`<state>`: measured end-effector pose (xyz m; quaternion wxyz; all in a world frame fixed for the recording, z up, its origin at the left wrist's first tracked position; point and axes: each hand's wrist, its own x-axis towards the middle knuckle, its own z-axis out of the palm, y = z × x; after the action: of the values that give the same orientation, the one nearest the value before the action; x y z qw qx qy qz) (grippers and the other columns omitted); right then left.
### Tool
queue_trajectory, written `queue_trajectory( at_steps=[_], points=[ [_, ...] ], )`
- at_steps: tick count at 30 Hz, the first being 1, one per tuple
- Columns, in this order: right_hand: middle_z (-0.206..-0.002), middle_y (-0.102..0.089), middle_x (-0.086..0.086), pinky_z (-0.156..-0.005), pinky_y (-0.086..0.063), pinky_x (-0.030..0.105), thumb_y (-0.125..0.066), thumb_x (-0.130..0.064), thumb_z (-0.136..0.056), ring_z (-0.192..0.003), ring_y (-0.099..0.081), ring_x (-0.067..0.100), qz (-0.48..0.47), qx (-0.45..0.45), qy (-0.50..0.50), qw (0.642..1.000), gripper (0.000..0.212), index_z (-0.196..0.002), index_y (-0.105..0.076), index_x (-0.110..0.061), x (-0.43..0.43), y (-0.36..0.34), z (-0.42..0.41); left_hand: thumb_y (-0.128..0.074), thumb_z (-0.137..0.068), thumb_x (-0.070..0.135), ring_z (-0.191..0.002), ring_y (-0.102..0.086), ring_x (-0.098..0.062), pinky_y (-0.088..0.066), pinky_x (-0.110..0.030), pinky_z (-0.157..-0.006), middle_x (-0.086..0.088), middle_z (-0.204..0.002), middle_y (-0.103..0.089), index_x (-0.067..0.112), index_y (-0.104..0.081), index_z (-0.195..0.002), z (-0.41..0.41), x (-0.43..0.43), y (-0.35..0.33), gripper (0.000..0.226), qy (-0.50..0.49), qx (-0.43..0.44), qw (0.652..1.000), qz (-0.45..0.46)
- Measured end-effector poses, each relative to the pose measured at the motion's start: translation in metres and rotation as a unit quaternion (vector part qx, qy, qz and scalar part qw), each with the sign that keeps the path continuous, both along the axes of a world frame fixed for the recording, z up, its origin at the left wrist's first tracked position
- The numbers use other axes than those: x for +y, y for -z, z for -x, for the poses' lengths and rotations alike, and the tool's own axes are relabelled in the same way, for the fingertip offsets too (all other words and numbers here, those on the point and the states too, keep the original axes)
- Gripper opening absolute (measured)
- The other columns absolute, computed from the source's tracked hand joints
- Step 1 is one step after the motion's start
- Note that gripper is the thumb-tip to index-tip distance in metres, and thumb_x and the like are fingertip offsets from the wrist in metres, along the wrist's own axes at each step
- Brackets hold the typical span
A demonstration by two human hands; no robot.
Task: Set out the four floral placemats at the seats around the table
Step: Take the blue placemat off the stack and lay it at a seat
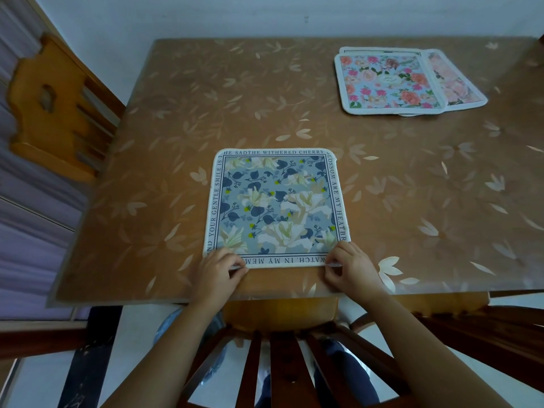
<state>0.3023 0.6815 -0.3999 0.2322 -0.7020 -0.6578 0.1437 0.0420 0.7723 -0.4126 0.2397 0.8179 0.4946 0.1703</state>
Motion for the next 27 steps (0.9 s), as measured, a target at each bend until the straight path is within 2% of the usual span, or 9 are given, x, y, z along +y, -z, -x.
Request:
queue_trajectory(
  at_steps=[9, 14, 21, 24, 25, 27],
  points=[
    [-0.078, -0.062, 0.013, -0.062, -0.052, 0.041, -0.076, 0.001, -0.064, -0.074, -0.057, 0.032, 0.006, -0.001, 0.0, 1.0, 0.017, -0.071, -0.061, -0.003, -0.001, 0.001, 0.0, -0.077, -0.069, 0.01, -0.08, -0.054, -0.02, -0.038, -0.03, -0.07, -0.003, -0.081, -0.061, 0.013, -0.066, -0.071, -0.001, 0.001, 0.0, 0.012, -0.006, -0.006, 1.0, 0.004],
    [-0.079, -0.061, 0.012, -0.061, -0.053, 0.043, -0.076, 0.0, -0.064, -0.075, -0.057, 0.03, 0.009, -0.002, 0.001, 1.0, 0.017, -0.072, -0.061, -0.004, -0.001, 0.002, 0.0, -0.077, -0.07, 0.011, -0.08, -0.053, -0.018, -0.037, -0.028, -0.071, -0.001, -0.081, -0.06, 0.013, -0.065, -0.072, 0.0, 0.001, 0.003, 0.012, -0.008, -0.012, 1.0, 0.004],
    [-0.085, -0.061, 0.014, -0.063, -0.051, 0.042, -0.075, -0.002, -0.069, -0.08, -0.056, 0.032, 0.007, 0.0, 0.003, 1.0, 0.016, -0.077, -0.062, -0.003, -0.003, 0.0, 0.006, -0.079, -0.068, 0.013, -0.083, -0.056, -0.027, -0.04, -0.032, -0.072, -0.008, -0.085, -0.06, 0.009, -0.066, -0.078, -0.001, -0.002, 0.002, 0.017, 0.007, 0.012, 0.999, -0.032],
    [-0.084, -0.061, 0.014, -0.057, -0.047, 0.033, -0.076, -0.002, -0.066, -0.079, -0.059, 0.033, -0.001, -0.019, 0.008, 1.0, 0.019, -0.08, -0.063, -0.003, -0.002, -0.002, 0.014, -0.076, -0.073, 0.013, -0.091, -0.057, -0.028, -0.042, -0.036, -0.077, -0.01, -0.094, -0.061, 0.009, -0.067, -0.086, -0.005, -0.003, -0.001, 0.016, 0.014, 0.015, 0.999, -0.047],
    [-0.087, -0.062, 0.013, -0.059, -0.048, 0.033, -0.076, -0.003, -0.068, -0.082, -0.059, 0.033, 0.0, -0.027, 0.007, 1.0, 0.019, -0.083, -0.064, -0.004, -0.001, -0.002, 0.017, -0.073, -0.076, 0.013, -0.097, -0.056, -0.029, -0.043, -0.04, -0.082, -0.01, -0.1, -0.062, 0.008, -0.067, -0.091, -0.006, -0.004, -0.002, 0.017, 0.024, 0.021, 0.998, -0.056],
    [-0.1, -0.063, 0.015, -0.072, -0.052, 0.044, -0.073, -0.007, -0.073, -0.094, -0.058, 0.035, 0.007, -0.035, -0.007, 0.999, 0.025, -0.096, -0.065, -0.004, 0.003, 0.001, 0.025, -0.063, -0.084, 0.017, -0.115, -0.048, -0.03, -0.04, -0.048, -0.096, -0.011, -0.12, -0.057, 0.009, -0.063, -0.107, -0.012, -0.004, 0.0, 0.023, 0.058, 0.046, 0.996, -0.051]
  ],
)
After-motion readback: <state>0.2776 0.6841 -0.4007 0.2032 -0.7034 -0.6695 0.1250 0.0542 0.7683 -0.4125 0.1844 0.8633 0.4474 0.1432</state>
